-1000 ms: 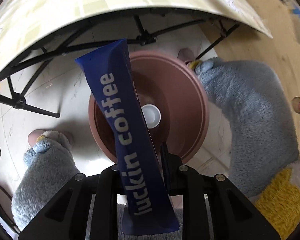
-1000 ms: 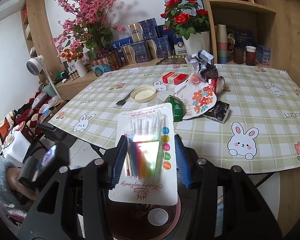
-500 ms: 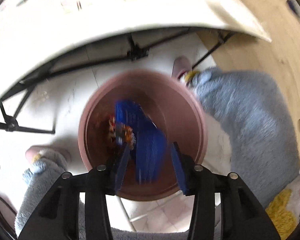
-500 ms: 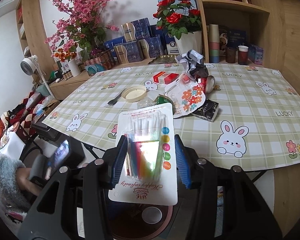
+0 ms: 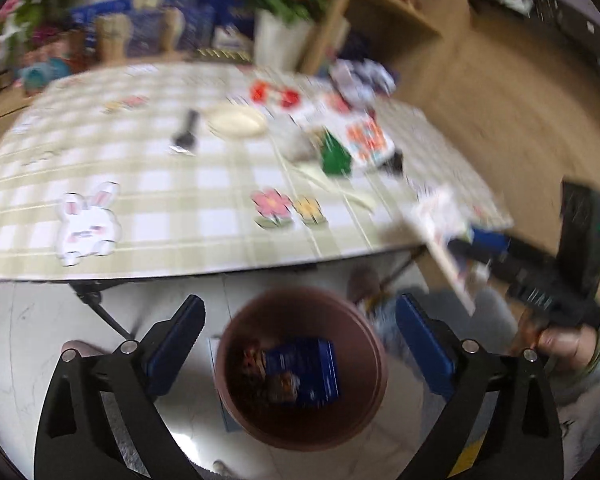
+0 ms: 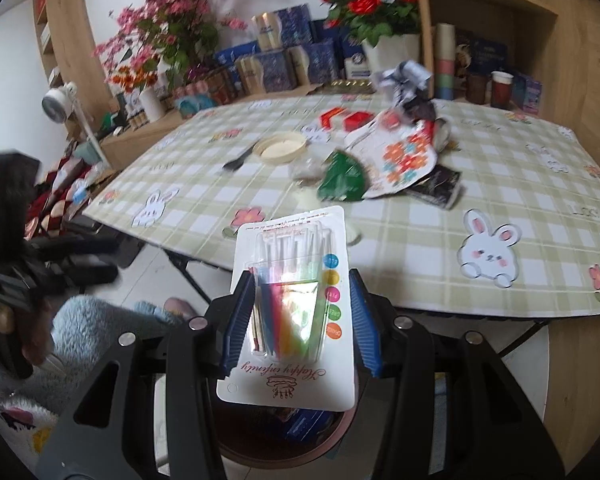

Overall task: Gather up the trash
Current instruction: 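Drop the blue coffee bag from the left gripper into the brown bin, then lower the marker pack with the right gripper into the bin and release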

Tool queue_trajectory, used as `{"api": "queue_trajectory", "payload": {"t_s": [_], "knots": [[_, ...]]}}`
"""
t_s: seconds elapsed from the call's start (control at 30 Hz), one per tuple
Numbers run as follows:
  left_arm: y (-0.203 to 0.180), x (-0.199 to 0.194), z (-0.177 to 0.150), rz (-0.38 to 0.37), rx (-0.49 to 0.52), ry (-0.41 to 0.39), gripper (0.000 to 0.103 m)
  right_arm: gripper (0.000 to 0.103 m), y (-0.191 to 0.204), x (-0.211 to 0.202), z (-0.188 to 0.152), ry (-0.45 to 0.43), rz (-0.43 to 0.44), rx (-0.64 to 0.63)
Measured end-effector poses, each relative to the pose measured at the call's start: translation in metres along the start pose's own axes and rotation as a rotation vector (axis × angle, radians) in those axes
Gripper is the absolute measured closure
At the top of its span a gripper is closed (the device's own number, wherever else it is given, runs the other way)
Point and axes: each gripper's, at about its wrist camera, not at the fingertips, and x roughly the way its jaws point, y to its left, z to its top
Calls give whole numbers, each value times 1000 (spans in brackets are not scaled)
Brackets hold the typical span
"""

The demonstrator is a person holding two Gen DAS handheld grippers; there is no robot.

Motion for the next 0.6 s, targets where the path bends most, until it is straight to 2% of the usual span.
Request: {"api": "queue_trajectory", "payload": {"t_s": [0.13, 0.33, 0.47, 0.6], "knots": [[8, -17, -8, 68, -49, -92, 6, 55, 13, 16, -7, 48, 22, -29], [20, -29, -34, 178, -75, -168, 6, 55, 30, 40, -19, 135, 41, -56], [29, -27, -45, 199, -109, -172, 6, 55, 40, 55, -31, 201, 48, -62], [44, -23, -46, 194, -184, -168, 6, 55, 46, 76, -42, 263, 59, -69]]}}
